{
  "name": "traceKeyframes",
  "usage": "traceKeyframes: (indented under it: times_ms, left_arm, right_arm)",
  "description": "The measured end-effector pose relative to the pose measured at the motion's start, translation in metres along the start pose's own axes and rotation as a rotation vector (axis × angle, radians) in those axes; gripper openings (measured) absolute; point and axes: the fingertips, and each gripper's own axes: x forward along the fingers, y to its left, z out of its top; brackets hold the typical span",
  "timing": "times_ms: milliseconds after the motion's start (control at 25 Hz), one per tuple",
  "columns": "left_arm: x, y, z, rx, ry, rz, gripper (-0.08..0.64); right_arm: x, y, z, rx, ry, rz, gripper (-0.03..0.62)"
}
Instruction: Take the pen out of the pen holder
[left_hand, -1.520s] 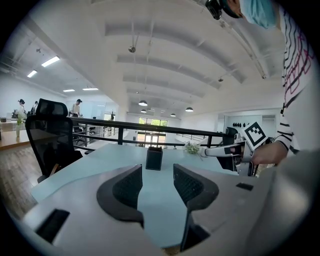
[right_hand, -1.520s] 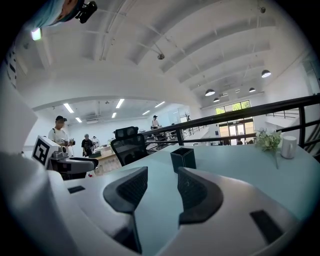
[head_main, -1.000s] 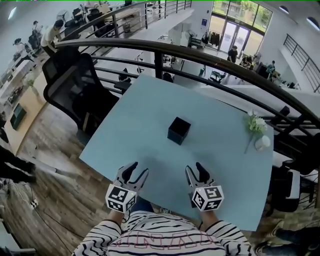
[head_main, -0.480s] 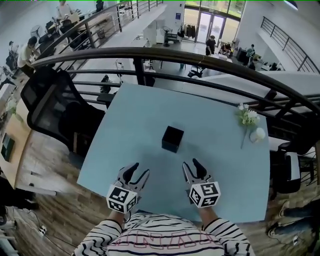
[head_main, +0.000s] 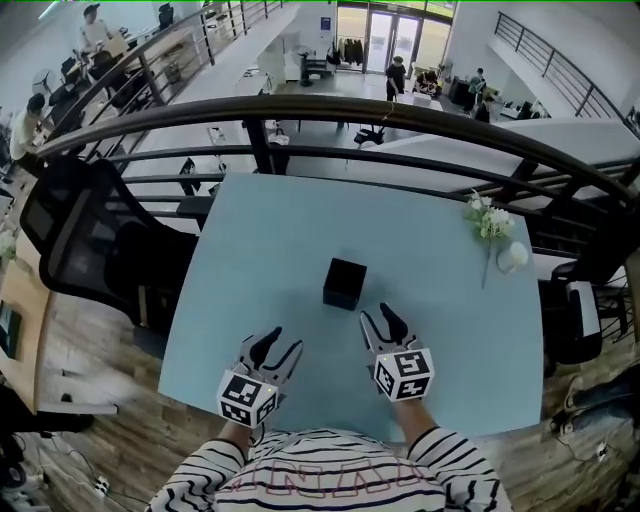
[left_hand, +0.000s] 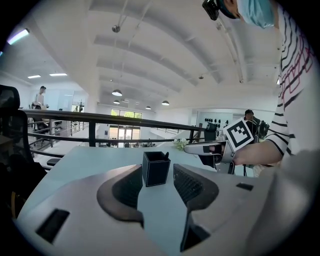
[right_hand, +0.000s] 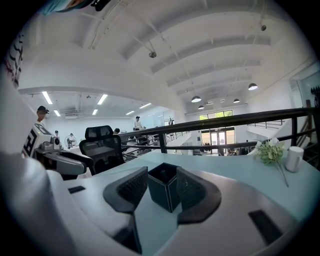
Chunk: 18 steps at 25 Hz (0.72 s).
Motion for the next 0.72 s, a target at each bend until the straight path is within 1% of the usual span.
traceKeyframes:
  times_ms: [200, 480, 720]
  left_arm:
    - [0.006, 0.012, -0.003, 0.001, 0.017, -0.028, 0.173]
    - [0.012, 0.025, -0.011, 0.01, 0.045, -0.057, 0.173]
    - [0.016, 0.034, -0.014, 0.012, 0.063, -0.083, 0.173]
  right_arm:
    - [0.025, -0.001, 0.003, -0.018, 0.001, -0.016, 0.187]
    - [0.057, 0.002, -0.005, -0.033, 0.017, -0.02, 0.187]
    - [0.076, 0.001, -0.01, -0.049, 0.034, -0.045, 0.172]
